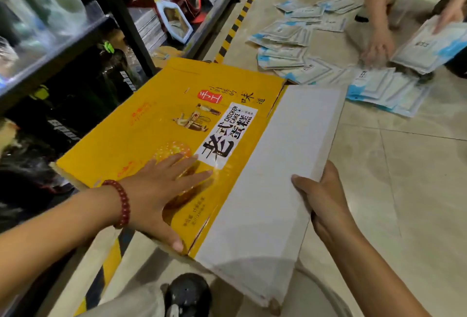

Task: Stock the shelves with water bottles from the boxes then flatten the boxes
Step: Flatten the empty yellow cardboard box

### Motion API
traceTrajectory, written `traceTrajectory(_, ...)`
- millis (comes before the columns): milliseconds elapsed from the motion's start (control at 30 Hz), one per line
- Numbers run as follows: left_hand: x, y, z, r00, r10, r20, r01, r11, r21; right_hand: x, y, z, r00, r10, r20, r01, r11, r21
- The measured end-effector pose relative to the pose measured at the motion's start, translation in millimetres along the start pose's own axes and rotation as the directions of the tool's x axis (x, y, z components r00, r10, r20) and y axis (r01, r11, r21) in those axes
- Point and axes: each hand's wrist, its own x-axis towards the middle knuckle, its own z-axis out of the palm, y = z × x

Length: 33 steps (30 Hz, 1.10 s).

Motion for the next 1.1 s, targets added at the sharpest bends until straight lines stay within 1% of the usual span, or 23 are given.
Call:
traceTrajectory(67, -6.9, -14.5, 18.3, 0.997, -0.068, 0.028, 0.067, 0.997, 0.024, 0.2, 8.5, 1.4, 0.998, 0.034, -0.043, -0.034, 0.999, 0.011)
traceTrajectory(133, -4.3, -15.8, 34.9, 0.996, -0.083, 0.042, 0.082, 0.996, 0.030, 0.3, 14.2, 1.3, 0.995, 0.092, -0.046, -0.090, 0.994, 0.056)
traceTrajectory(200, 1.3, -12.4, 49.9, 0.996, -0.094, 0.007, 0.093, 0.995, 0.046, 3.3, 22.3, -0.2, 0.989, 0.143, -0.048, -0.138, 0.986, 0.093)
traceTrajectory(267, 2.7, -12.3, 60.6, 0.992, -0.110, -0.063, 0.113, 0.993, 0.040, 7.5, 31.3, 0.2, 0.984, 0.170, -0.049, -0.165, 0.981, 0.105)
traceTrajectory(333, -0.3, -14.0, 66.5, 0.984, -0.068, -0.166, 0.069, 0.998, 0.000, 8.9, 43.2, -0.4, 0.980, 0.193, -0.038, -0.188, 0.976, 0.108)
traceTrajectory(367, -1.9, -14.9, 68.6, 0.979, -0.040, -0.200, 0.047, 0.998, 0.032, 8.2, 48.4, -0.7, 0.979, 0.203, -0.029, -0.199, 0.975, 0.102)
traceTrajectory(400, -3.2, -15.9, 71.9, 0.979, -0.026, -0.204, 0.039, 0.997, 0.061, 7.2, 53.5, -1.1, 0.977, 0.214, -0.020, -0.211, 0.973, 0.095)
traceTrajectory(500, -5.3, -15.7, 88.3, 0.973, -0.004, -0.232, 0.018, 0.998, 0.058, 6.5, 65.9, -3.6, 0.974, 0.228, -0.011, -0.227, 0.972, 0.063)
traceTrajectory(567, -5.5, -10.7, 100.7, 0.952, 0.038, -0.304, -0.008, 0.995, 0.099, 6.4, 73.6, -5.8, 0.973, 0.232, -0.016, -0.231, 0.972, 0.046)
traceTrajectory(633, -4.7, -2.9, 116.9, 0.937, 0.052, -0.344, -0.017, 0.994, 0.104, 5.8, 83.3, -8.6, 0.970, 0.241, -0.033, -0.240, 0.970, 0.022)
traceTrajectory(767, 11.3, 17.0, 157.7, 0.943, 0.090, -0.320, -0.065, 0.994, 0.089, 7.7, 110.4, -15.7, 0.971, 0.226, -0.078, -0.233, 0.967, -0.100)
traceTrajectory(900, 57.5, 41.8, 200.9, 0.980, 0.119, -0.158, -0.104, 0.989, 0.101, 13.6, 144.2, -18.9, 0.984, 0.135, -0.117, -0.159, 0.961, -0.224)
traceTrajectory(967, 76.8, 63.3, 211.5, 0.991, 0.109, -0.076, -0.101, 0.990, 0.099, 16.2, 157.1, -20.9, 0.983, 0.106, -0.150, -0.145, 0.950, -0.277)
traceTrajectory(1000, 84.5, 71.0, 218.1, 0.991, 0.108, -0.080, -0.100, 0.990, 0.101, 17.0, 162.1, -22.5, 0.981, 0.110, -0.160, -0.154, 0.943, -0.294)
traceTrajectory(1100, 96.0, 85.1, 229.1, 0.992, 0.125, -0.017, -0.122, 0.987, 0.106, 6.3, 173.9, -30.4, 0.972, 0.146, -0.183, -0.201, 0.922, -0.332)
